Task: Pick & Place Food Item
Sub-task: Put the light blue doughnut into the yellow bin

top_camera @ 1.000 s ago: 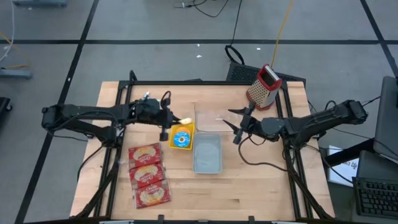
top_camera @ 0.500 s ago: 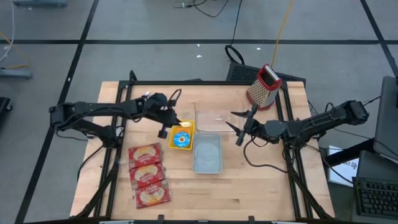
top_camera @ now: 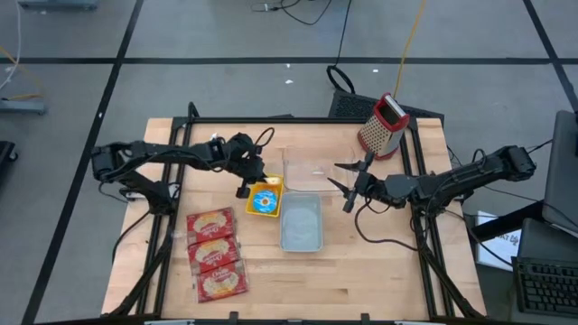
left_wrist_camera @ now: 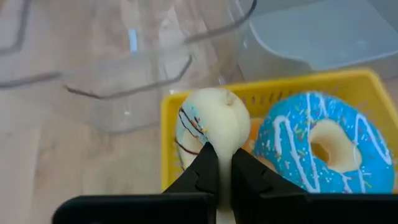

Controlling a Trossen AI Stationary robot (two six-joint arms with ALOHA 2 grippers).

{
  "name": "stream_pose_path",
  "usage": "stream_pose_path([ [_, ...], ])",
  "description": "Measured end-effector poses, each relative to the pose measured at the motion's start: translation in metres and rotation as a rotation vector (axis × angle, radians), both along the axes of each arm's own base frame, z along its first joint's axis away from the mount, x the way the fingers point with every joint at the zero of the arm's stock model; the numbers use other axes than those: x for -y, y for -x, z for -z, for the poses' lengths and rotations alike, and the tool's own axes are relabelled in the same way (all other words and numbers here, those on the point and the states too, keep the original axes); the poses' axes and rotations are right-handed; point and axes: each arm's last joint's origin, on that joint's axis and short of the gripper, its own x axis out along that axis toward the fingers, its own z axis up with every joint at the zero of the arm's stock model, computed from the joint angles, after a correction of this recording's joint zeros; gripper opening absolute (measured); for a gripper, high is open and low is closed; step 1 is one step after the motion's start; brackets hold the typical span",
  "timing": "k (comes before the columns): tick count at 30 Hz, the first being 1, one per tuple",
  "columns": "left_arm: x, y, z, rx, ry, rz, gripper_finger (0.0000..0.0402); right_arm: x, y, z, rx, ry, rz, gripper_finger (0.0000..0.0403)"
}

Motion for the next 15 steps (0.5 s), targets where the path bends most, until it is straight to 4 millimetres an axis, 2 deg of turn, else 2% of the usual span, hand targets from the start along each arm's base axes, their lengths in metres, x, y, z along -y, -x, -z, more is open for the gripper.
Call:
stream_pose_path([
  [6, -0.001, -0.002, 0.008, -0.036, 0.047, -0.04, 0.003, 0.0, 0.0, 0.0005, -0.002, -0.006, 0.0, 0.02],
  [15, -0.0013, -0.0015, 0.0065, -0.047, 0.108, -0.127, 0.0032, 0.0, 0.0001, 0.0007, -0.004, -0.005, 0.0, 0.0199],
])
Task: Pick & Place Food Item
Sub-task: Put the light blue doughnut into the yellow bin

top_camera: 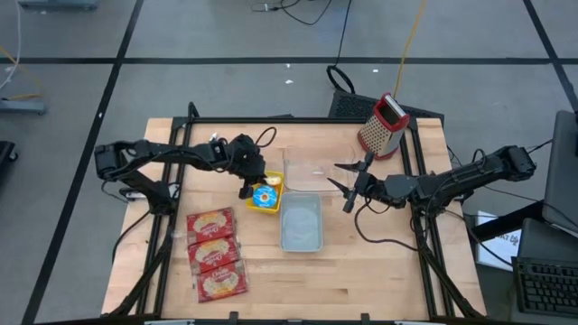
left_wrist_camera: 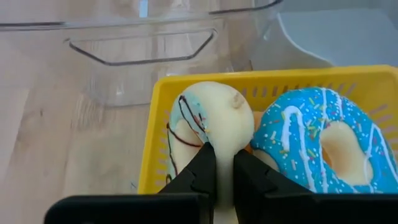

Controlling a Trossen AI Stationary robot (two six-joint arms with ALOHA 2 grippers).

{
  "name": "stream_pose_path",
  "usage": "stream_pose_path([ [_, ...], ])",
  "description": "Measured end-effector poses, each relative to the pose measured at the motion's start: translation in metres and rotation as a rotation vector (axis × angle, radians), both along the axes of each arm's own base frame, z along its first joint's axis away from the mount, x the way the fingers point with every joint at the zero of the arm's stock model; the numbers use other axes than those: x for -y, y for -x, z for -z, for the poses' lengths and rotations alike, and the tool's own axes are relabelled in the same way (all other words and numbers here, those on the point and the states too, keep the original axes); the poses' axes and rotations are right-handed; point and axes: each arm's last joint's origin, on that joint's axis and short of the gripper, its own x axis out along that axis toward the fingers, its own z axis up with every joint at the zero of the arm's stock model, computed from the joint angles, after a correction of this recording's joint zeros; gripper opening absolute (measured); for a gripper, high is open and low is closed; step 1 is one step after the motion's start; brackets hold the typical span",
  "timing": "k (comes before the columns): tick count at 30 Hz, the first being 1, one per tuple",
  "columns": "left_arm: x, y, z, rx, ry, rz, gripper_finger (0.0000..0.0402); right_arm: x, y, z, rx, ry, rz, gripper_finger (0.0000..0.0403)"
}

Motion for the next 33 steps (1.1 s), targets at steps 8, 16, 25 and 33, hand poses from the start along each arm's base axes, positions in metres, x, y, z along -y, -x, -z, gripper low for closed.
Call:
stream_pose_path([
  [8, 0.0, 0.001, -0.003, 0.002, 0.03, -0.038, 0.0033, 0.0, 0.0, 0.0, 0.001, 0.0, 0.0, 0.0197],
  [16, 0.0, 0.001, -0.004, -0.008, 0.063, -0.119, 0.0033, 0.0, 0.0, 0.0, 0.001, 0.0, 0.0, 0.0196],
  [25, 0.009, 0.0, -0.011, 0.003, 0.029, -0.136, 0.0087, 0.0, 0.0, 0.0, 0.0, -0.001, 0.0, 0.0196],
  [33, 0.012, 0.009, -0.023, -0.014, -0.033, -0.198, 0.0158, 0.0, 0.0, 0.0, -0.003, -0.005, 0.0, 0.0196],
])
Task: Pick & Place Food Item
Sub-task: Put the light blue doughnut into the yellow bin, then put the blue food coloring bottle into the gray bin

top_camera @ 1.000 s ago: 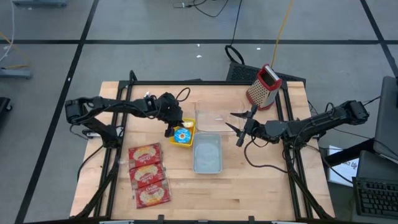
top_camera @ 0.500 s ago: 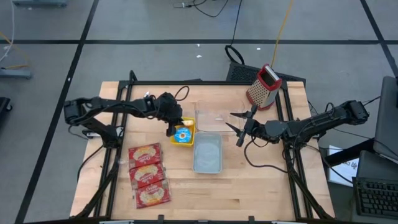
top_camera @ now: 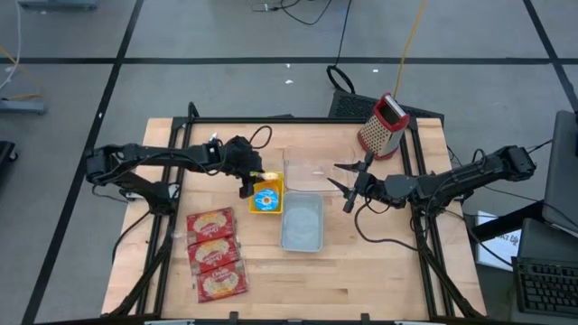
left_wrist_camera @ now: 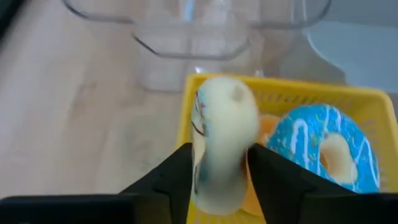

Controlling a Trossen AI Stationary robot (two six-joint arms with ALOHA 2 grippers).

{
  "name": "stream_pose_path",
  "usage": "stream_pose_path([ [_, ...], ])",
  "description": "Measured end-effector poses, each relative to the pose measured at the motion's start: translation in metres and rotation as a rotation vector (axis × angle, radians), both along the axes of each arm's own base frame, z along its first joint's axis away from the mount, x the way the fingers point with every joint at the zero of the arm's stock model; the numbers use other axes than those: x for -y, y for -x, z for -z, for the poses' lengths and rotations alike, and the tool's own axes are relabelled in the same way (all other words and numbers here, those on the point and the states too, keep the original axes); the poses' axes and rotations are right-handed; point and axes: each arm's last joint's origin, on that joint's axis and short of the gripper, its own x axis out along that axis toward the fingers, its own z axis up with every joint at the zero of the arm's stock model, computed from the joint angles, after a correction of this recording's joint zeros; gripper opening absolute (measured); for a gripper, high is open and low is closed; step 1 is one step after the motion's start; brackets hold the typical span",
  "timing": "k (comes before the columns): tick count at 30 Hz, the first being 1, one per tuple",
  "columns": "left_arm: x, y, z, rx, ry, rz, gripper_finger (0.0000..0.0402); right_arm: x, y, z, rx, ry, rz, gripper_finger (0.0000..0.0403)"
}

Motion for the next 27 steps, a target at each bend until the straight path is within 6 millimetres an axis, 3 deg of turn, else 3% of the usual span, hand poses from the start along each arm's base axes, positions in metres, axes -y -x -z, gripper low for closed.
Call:
stream_pose_path([
  [7, 0.002, 0.009, -0.017, 0.038, -0.027, -0.046, 0.0183, 0.0, 0.0, 0.0, 0.0, 0.0, -0.001, 0.0196],
  [20, 0.015, 0.02, -0.045, 0.158, -0.004, -0.009, 0.0184, 0.0, 0.0, 0.001, -0.013, 0.003, -0.001, 0.0196],
  [27, 0.017, 0.019, -0.049, 0.182, -0.021, -0.058, 0.0184, 0.0, 0.0, 0.001, -0.013, 0.002, -0.001, 0.0196],
])
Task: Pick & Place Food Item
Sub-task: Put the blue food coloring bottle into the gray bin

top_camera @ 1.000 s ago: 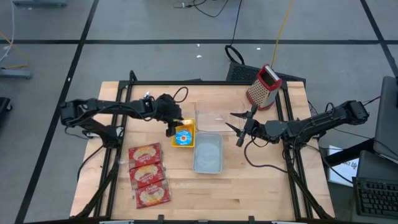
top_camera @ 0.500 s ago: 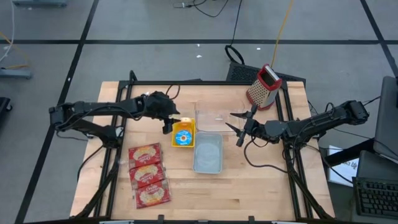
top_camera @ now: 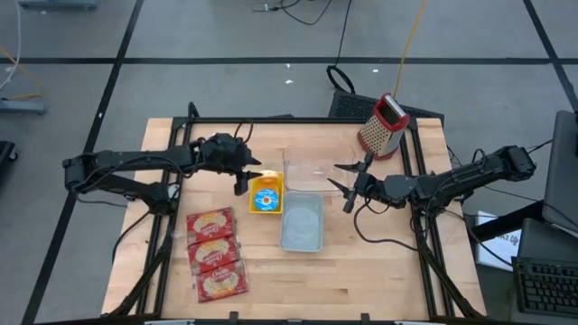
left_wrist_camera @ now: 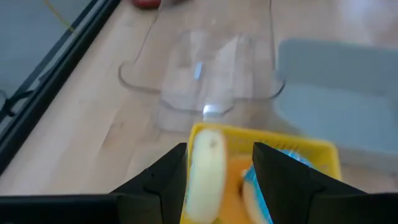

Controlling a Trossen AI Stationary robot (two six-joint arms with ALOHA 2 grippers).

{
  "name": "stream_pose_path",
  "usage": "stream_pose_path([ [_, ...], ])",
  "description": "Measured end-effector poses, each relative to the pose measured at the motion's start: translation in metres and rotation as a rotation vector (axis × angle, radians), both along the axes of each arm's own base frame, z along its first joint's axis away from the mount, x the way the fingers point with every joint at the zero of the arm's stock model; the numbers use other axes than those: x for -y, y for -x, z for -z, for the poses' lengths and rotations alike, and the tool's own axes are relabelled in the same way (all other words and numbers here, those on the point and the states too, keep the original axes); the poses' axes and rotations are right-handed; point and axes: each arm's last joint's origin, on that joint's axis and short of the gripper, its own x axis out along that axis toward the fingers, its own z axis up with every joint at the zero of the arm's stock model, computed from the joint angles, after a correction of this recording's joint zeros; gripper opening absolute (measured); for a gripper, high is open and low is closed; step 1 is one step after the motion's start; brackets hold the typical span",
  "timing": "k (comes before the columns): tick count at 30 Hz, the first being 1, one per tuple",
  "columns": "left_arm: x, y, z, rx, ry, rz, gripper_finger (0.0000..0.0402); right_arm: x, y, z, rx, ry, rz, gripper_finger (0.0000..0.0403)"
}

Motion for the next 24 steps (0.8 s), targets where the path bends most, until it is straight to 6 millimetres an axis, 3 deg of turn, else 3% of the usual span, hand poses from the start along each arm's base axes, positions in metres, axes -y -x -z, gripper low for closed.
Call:
stream_pose_path([
  [7, 0.004, 0.0, -0.028, 0.244, 0.121, 0.021, 0.0184, 0.0, 0.0, 0.0, 0.007, -0.019, 0.002, 0.0196],
  [12, 0.006, 0.019, -0.039, 0.242, 0.073, -0.017, 0.0184, 0.0, 0.0, 0.001, -0.005, -0.012, 0.002, 0.0196],
  [17, 0.004, 0.045, -0.049, 0.214, -0.021, -0.249, 0.0184, 0.0, 0.0, 0.001, -0.013, -0.002, 0.001, 0.0196],
  [24, -0.003, 0.068, -0.044, 0.193, 0.04, -0.79, 0.0184, 0.0, 0.0, 0.001, -0.016, 0.004, 0.001, 0.0196],
])
